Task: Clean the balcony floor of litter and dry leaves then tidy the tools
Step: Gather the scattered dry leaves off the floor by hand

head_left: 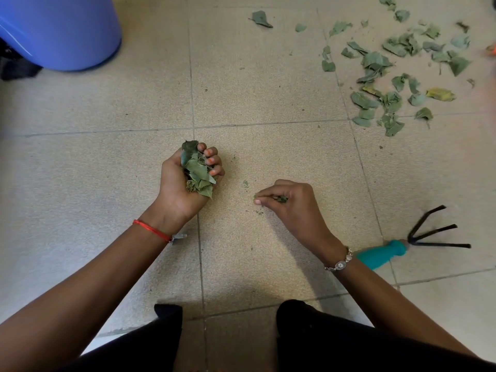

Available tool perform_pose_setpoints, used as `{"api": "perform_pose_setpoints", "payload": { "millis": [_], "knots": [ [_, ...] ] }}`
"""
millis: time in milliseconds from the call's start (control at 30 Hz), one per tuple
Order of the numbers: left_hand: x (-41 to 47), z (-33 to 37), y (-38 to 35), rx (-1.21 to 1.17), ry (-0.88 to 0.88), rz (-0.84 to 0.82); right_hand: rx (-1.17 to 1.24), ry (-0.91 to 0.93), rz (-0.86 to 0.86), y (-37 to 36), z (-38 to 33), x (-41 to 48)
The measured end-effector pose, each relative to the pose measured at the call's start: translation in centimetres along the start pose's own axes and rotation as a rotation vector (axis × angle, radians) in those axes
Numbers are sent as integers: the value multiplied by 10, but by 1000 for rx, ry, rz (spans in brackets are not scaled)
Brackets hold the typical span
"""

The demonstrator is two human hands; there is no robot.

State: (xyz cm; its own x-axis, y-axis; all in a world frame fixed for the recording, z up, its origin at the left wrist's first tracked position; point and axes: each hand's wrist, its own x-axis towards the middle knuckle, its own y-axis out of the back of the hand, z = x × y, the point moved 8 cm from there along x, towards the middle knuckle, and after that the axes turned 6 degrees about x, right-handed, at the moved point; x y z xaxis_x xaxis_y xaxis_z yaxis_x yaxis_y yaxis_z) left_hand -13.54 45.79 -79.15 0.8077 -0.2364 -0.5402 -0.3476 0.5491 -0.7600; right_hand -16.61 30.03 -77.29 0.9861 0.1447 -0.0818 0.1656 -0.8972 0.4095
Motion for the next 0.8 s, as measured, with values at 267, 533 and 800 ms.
{"api": "perform_pose_setpoints", "payload": {
  "millis": [267, 533, 800],
  "knots": [
    [-3, -1, -3, 2, 4, -3, -431, 274, 73, -11, -15, -3],
    [-3, 2, -3, 1, -7, -3, 1016, -515, -24, 3, 10, 12],
    [-3, 3, 0, 15, -18, 6, 226, -265, -72, 3, 0, 16]
  ]
}}
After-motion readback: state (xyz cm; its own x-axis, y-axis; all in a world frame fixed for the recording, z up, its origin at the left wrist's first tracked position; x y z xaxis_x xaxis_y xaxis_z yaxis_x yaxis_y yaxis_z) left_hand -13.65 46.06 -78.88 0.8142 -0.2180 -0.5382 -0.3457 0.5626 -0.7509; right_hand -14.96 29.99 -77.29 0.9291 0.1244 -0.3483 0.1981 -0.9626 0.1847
